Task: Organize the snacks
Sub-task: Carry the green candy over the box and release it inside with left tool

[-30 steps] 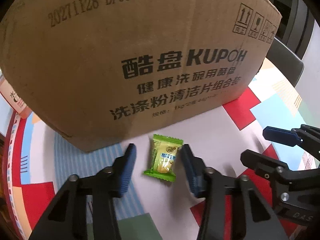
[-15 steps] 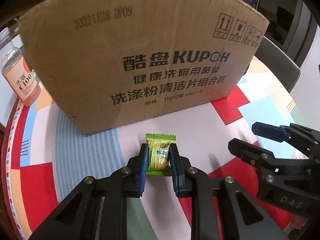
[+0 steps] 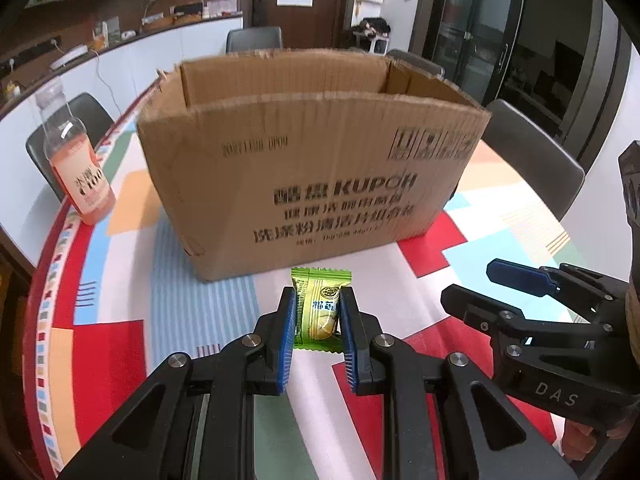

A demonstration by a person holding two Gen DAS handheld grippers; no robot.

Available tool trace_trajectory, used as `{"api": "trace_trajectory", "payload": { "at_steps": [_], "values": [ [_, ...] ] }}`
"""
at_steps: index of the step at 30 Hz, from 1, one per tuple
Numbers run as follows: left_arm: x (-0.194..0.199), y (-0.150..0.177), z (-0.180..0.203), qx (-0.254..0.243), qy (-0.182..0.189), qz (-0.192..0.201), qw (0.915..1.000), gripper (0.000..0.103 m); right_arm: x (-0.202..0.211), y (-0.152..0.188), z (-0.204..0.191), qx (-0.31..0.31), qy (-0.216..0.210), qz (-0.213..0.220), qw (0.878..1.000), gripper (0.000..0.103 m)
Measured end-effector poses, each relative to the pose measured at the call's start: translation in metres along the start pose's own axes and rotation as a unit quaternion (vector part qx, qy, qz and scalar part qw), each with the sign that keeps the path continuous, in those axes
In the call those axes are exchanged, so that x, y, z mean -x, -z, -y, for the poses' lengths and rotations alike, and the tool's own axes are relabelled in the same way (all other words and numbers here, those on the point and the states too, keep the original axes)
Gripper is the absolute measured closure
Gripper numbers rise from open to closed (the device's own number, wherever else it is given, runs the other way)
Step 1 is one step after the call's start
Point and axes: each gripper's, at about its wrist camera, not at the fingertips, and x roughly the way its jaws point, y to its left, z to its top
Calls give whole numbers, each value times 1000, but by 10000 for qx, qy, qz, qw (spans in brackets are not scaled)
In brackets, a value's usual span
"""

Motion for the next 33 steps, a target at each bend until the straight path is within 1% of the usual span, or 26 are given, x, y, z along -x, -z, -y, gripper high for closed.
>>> {"api": "trace_trajectory", "payload": {
  "at_steps": [4, 6, 10, 17, 22, 28, 33],
  "values": [
    [17, -1, 6, -14, -52, 207, 9998, 81, 13, -3, -2, 19, -42, 164, 9999, 46],
    [17, -2, 12, -18, -62, 292, 9996, 81, 20, -4, -4, 29, -58, 251, 9997, 46],
    [33, -6, 17, -58, -118, 530, 9985, 81, 36, -9, -7, 61, -81, 447, 9989, 46],
    [69, -24, 24, -134, -163, 1043, 9943, 81, 62, -20, -9, 138, -95, 809, 9966, 46],
    [84, -39, 28, -186, -187, 1320, 9909, 81, 77, -29, -9, 167, -96, 1068, 9941, 46],
    [90, -60, 30, -215, -236, 1508, 9881, 81, 89, -46, -9, 193, -62, 1341, 9908, 46],
    [88, -79, 26, -150, -226, 1549, 9876, 81, 95, -64, -9, 246, -37, 1520, 9881, 46]
  ]
}}
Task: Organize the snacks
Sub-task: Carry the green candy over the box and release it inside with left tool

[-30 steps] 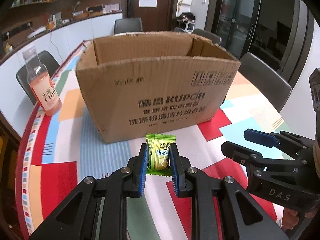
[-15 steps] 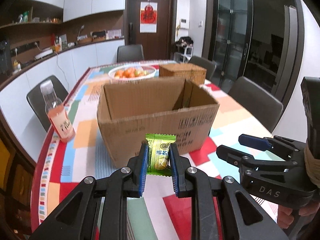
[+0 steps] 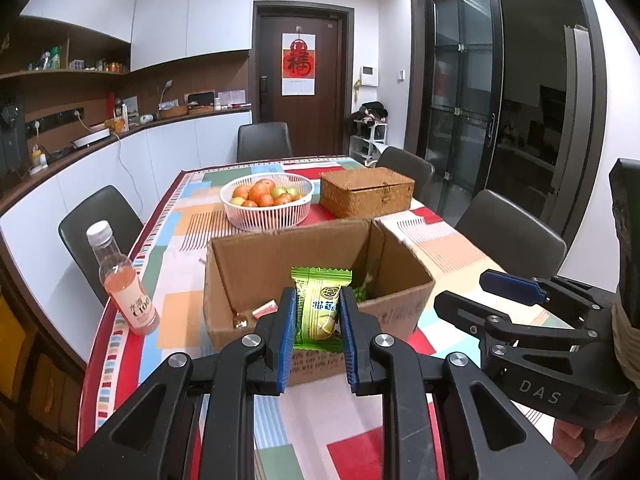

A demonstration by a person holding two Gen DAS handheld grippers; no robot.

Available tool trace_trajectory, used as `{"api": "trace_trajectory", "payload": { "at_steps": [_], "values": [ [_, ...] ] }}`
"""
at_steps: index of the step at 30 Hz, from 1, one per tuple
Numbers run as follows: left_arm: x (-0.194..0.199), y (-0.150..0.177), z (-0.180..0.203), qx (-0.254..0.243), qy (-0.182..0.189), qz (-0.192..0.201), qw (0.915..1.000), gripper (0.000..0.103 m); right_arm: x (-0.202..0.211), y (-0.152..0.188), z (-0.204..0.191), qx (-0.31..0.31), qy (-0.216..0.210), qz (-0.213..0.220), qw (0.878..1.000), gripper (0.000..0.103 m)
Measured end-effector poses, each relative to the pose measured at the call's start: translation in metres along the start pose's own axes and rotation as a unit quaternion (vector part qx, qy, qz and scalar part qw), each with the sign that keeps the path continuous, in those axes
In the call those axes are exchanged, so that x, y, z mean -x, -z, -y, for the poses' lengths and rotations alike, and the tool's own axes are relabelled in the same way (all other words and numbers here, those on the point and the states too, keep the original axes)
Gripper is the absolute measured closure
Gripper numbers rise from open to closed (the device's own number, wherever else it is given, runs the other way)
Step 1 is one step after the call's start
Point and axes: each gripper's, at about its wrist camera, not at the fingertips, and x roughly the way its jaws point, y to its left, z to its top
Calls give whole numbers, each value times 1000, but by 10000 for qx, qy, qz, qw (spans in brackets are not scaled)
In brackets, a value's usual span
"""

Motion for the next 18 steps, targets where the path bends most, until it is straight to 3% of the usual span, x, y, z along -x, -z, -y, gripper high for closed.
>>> {"api": "trace_trajectory", "payload": {
  "at_steps": [8, 18],
  "values": [
    [-27, -22, -13, 240, 59, -224, 9994, 81, -14, -30, -3, 87, -24, 41, 10000, 46],
    [-69, -35, -22, 306, -111, -655, 9973, 81, -51, -50, -7, 217, -8, -291, 9993, 46]
  ]
}}
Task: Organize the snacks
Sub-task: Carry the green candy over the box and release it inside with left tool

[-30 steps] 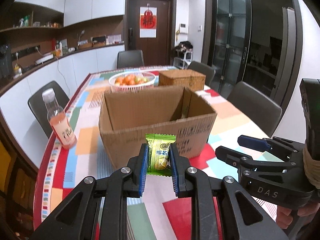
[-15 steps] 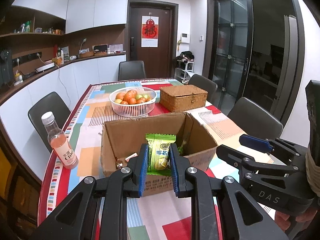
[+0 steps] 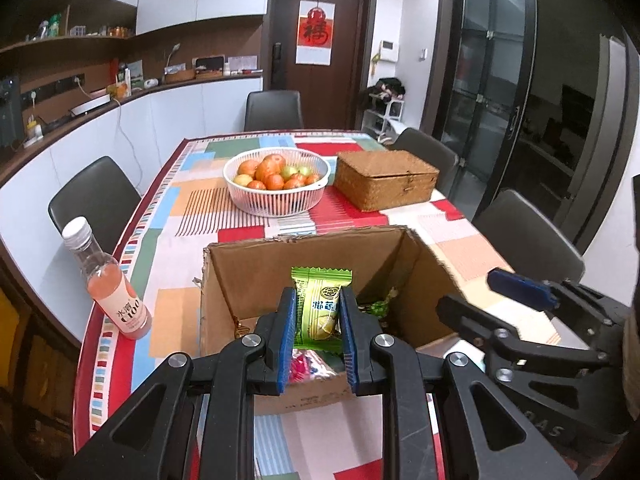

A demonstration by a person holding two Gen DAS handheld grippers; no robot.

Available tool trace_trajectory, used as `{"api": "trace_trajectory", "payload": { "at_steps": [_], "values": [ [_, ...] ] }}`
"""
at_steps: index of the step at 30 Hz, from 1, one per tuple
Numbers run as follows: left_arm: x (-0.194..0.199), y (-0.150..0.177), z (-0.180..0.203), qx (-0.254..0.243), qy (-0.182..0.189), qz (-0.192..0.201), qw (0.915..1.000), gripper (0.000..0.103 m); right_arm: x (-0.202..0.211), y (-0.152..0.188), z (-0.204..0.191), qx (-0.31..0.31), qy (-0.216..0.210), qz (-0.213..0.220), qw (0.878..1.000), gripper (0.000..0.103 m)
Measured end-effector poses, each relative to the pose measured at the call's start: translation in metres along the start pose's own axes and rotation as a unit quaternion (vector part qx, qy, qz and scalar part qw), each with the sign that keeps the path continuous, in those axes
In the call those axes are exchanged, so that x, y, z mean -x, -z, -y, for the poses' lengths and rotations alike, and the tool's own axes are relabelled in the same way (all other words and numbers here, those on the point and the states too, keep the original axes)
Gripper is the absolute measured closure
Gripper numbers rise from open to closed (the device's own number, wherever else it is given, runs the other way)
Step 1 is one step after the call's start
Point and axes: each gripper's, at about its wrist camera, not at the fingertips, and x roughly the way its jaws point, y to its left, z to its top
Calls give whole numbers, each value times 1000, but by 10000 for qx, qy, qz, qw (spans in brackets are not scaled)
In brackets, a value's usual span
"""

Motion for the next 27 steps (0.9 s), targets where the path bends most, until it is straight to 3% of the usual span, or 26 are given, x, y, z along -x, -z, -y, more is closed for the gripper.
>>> {"api": "trace_trajectory", "payload": {
  "at_steps": [12, 20, 27],
  "values": [
    [-33, -4, -2, 49, -195, -480, 9986, 80, -17, -12, 4, 33, 121, -193, 9997, 46],
    [-8, -1, 2, -36, -287, -275, 9992, 78, -14, -11, 3, 56, 95, -180, 9998, 46],
    [31, 7, 9, -68, -438, 77, 9990, 70, 12, 0, 2, 73, 90, 14, 9999, 46]
  ]
}}
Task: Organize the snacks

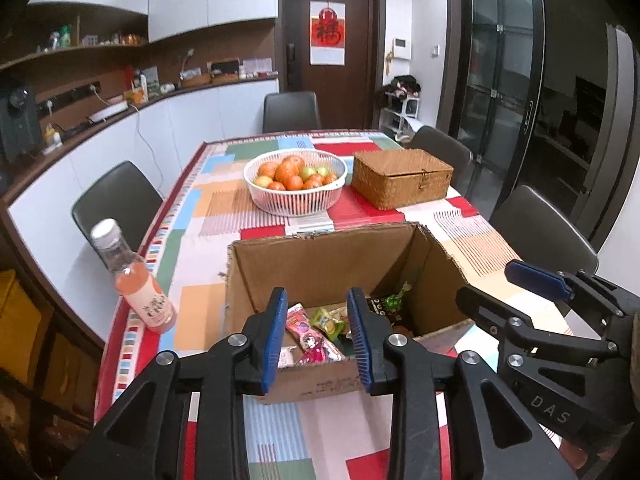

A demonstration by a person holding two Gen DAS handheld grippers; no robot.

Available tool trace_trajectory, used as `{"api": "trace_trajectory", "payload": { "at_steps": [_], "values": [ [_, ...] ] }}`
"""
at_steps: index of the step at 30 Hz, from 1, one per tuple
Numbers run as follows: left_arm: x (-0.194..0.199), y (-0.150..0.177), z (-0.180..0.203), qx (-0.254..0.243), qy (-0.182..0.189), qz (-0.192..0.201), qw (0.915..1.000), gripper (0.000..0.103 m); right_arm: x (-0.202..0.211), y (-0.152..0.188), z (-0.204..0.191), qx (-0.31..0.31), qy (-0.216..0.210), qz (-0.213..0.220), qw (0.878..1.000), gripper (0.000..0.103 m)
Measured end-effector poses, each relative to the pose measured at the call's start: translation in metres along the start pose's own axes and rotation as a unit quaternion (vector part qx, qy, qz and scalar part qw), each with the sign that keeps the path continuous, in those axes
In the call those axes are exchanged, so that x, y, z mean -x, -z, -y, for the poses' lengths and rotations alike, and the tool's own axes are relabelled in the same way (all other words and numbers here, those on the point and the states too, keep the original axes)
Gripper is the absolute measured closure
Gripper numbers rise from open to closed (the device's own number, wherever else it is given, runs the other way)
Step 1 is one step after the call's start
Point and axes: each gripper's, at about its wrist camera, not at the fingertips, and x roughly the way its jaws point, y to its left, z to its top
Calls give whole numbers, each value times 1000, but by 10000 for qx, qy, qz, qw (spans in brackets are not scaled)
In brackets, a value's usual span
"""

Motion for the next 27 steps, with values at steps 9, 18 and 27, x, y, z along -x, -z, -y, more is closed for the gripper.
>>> {"api": "trace_trajectory", "payload": {
  "at_steps": [9, 18, 27],
  "values": [
    [64, 30, 6, 60, -275, 630, 9976, 41, 55, 30, -2, 27, 121, 398, 9991, 36],
    [106, 76, 6, 189, -353, 842, 9956, 16, 102, 73, -2, -150, 258, 712, 9970, 25],
    [137, 114, 16, 32, -572, 1020, 9931, 6, 131, 114, -11, 22, 364, 828, 9959, 17]
  ]
}}
